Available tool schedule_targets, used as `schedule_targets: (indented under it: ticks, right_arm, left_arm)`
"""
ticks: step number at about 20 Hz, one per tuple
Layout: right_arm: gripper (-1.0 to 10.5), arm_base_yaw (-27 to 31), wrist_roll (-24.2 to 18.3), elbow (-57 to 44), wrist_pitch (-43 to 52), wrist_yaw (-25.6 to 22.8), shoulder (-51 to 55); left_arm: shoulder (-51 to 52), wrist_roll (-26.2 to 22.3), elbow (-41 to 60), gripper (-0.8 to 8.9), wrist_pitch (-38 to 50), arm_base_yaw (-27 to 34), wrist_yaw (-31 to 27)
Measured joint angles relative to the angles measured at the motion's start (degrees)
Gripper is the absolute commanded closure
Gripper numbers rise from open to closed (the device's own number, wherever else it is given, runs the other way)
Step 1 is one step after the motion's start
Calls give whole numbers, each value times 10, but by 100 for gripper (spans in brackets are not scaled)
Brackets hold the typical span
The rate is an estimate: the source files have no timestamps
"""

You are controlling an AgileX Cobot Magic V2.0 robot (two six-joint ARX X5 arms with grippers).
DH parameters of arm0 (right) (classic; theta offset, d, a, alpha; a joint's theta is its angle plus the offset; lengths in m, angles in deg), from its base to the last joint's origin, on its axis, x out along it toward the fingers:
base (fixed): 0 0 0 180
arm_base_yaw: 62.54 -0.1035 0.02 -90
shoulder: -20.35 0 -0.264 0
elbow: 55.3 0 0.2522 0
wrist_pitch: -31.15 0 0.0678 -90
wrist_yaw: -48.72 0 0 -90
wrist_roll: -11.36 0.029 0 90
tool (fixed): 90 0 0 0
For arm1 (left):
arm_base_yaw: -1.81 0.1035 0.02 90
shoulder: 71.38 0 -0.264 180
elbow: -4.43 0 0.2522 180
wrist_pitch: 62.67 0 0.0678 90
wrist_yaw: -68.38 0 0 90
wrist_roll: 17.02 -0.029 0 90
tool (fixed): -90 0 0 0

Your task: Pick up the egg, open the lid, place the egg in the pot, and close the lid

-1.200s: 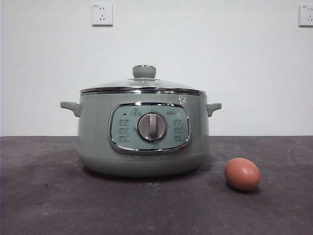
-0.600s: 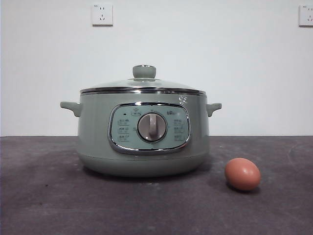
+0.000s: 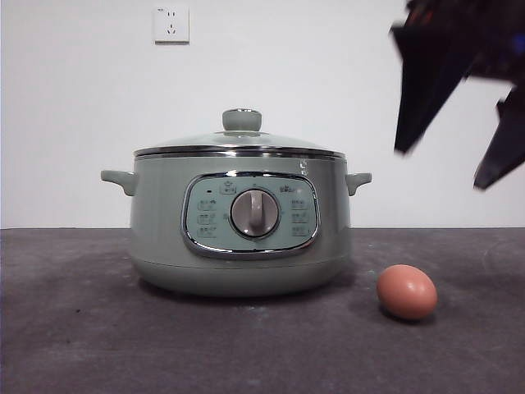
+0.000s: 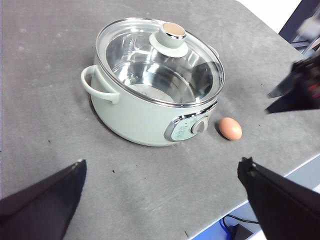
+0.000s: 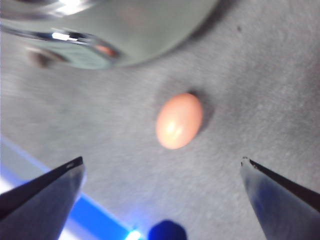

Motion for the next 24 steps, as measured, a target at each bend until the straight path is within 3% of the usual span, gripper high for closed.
schedule_targets:
  ticks: [5,14,17,19,21,24]
  right_arm:
    - [413,-11,2,0,36,-7,-82]
    - [415,-30,11,0,75,-22,-170]
    - [425,-45,17,0,87,-48,-184]
    - [555,-51,22,0,92,-49,-196]
    - [583,-56,26,0,102,-50,-202]
    - [756,-56,35,0,103,-50,-203]
  left_arm:
    - [0,0,0,188,0,0,0]
    - [0,0,0,188,0,0,0]
    - [0,0,0,188,0,0,0]
    - [0,0,0,188,0,0,-1]
    - [0,0,0,188,0,0,-1]
    - [0,0,0,188,0,0,-1]
